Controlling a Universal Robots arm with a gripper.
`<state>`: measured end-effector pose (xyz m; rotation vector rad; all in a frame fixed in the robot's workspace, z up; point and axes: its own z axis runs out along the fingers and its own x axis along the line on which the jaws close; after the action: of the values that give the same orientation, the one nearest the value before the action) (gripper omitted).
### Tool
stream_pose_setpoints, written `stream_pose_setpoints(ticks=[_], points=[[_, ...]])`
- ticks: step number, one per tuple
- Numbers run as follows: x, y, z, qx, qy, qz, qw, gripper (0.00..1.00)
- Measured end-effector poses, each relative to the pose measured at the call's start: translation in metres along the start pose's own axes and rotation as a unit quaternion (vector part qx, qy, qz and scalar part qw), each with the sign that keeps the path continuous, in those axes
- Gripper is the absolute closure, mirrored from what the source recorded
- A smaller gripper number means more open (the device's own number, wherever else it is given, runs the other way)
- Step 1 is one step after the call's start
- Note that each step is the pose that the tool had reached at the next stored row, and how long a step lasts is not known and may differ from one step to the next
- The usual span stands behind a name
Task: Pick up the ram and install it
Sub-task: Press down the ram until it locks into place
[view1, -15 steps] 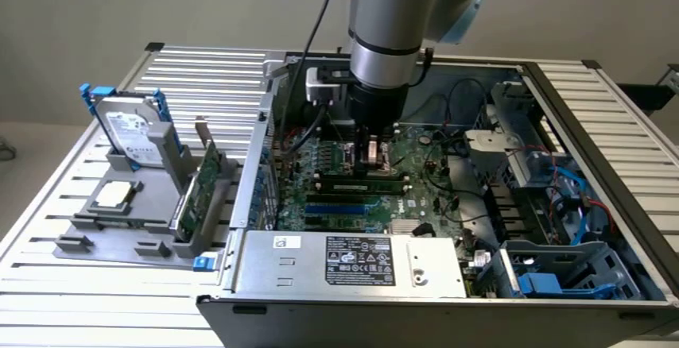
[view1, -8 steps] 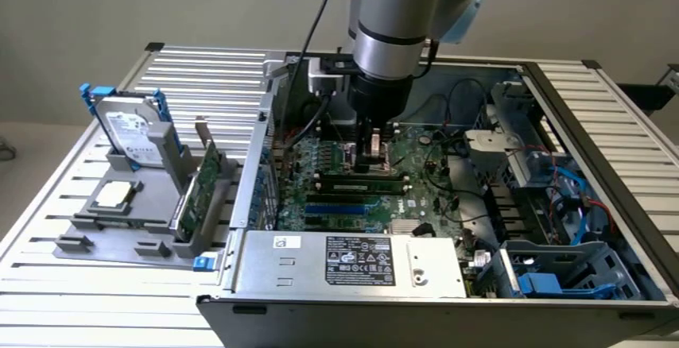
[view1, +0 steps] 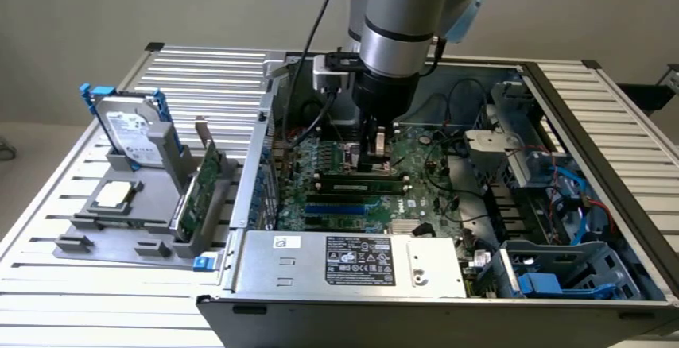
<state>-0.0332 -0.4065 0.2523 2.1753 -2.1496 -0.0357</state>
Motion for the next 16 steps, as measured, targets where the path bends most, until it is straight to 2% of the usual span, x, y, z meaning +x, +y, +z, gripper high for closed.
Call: stream_pose_setpoints(ticks=[16], points=[[0.0002, 0.0000, 0.0000, 0.0004, -0.0001, 0.001, 1.0000, 0.89]])
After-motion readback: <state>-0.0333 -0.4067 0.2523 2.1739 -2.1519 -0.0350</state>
